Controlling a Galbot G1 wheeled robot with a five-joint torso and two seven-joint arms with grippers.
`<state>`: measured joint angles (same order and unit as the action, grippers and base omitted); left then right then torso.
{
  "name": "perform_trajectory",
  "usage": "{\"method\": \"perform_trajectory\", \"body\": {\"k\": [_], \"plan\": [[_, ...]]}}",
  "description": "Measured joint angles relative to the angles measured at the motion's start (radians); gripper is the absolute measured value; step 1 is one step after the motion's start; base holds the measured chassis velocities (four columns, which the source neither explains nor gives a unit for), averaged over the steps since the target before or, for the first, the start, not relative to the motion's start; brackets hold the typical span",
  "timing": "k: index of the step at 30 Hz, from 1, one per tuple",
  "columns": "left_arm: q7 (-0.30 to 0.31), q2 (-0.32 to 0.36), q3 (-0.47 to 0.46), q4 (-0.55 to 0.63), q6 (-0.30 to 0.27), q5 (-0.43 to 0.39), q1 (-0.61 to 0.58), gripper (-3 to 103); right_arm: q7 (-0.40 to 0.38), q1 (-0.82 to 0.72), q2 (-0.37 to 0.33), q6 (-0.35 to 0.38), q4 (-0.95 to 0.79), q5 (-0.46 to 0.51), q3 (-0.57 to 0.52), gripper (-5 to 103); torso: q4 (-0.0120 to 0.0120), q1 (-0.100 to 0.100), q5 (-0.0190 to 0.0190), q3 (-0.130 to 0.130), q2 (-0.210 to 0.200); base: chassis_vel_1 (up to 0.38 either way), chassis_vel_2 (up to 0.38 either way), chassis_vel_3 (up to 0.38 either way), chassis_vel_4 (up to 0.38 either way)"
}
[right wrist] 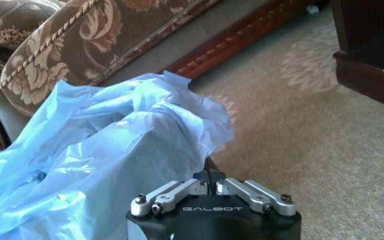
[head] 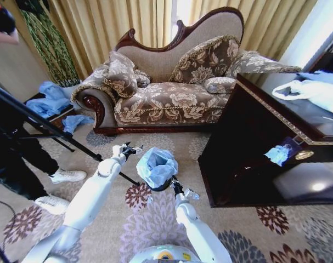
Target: Place a garbage bag over the trash bin.
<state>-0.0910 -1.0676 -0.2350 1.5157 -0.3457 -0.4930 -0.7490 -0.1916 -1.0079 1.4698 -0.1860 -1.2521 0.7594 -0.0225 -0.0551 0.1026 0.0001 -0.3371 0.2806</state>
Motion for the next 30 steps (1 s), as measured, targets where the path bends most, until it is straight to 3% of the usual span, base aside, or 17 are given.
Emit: {"method": "perform_trajectory", "body": {"k": [3,6,7,9,11,13,14,17,18,25,30], "plan": [[0.000,0.011,0.004,0.032,-0.033,-0.025,-0.004,100,-0.012,-0.002,-0.005,0.004,-0.028,0.004,0.001,-3,0.0001,0.000,-0.0001,0.000,0.000,0.000,0.000,0.000,0.000],[0.045,0.027,0.017,0.112,-0.149,-0.115,-0.006,100,-0.035,-0.013,-0.025,0.012,-0.093,0.023,0.011,13,0.0001,0.000,-0.0001,0.000,0.000,0.000,0.000,0.000,0.000],[0.045,0.027,0.017,0.112,-0.149,-0.115,-0.006,100,-0.035,-0.013,-0.025,0.012,-0.093,0.023,0.011,13,0.0001,0.000,-0.0001,0.000,0.000,0.000,0.000,0.000,0.000],[0.094,0.026,0.019,0.156,-0.230,-0.169,-0.004,100,-0.051,-0.024,-0.033,0.016,-0.138,0.037,0.012,19,0.0000,0.000,0.0001,0.000,0.000,0.000,0.000,0.000,0.000],[0.105,0.026,0.021,0.162,-0.246,-0.180,-0.003,100,-0.054,-0.027,-0.035,0.017,-0.147,0.039,0.011,24,0.0001,0.000,0.0001,0.000,0.000,0.000,0.000,0.000,0.000],[0.144,0.021,0.043,0.169,-0.307,-0.220,0.016,100,-0.044,-0.056,-0.060,0.028,-0.197,0.043,-0.001,35,0.0001,0.000,0.0000,0.000,0.000,0.000,0.000,0.000,0.000],[0.144,0.021,0.043,0.169,-0.307,-0.220,0.016,100,-0.044,-0.056,-0.060,0.028,-0.197,0.043,-0.001,35,0.0001,0.000,0.0000,0.000,0.000,0.000,0.000,0.000,0.000],[0.155,0.001,0.054,0.153,-0.329,-0.222,0.034,100,-0.004,-0.070,-0.079,0.036,-0.183,0.025,-0.006,51,-0.0002,0.000,-0.0002,0.000,0.000,0.000,0.000,0.000,0.000],[0.155,0.001,0.054,0.153,-0.329,-0.222,0.034,100,-0.004,-0.070,-0.079,0.036,-0.183,0.025,-0.006,51,-0.0002,0.000,-0.0002,0.000,0.000,0.000,0.000,0.000,0.000],[0.139,0.003,0.055,0.153,-0.330,-0.221,0.047,100,0.022,-0.061,-0.078,0.015,-0.121,-0.029,-0.030,79,0.0002,0.000,0.0000,0.000,0.000,0.000,0.000,0.000,0.000],[0.147,0.009,0.065,0.143,-0.386,-0.235,0.062,100,0.015,-0.083,-0.122,0.012,-0.186,-0.028,-0.039,97,0.0001,0.000,-0.0002,0.000,0.000,0.000,0.000,0.000,0.000]]}}
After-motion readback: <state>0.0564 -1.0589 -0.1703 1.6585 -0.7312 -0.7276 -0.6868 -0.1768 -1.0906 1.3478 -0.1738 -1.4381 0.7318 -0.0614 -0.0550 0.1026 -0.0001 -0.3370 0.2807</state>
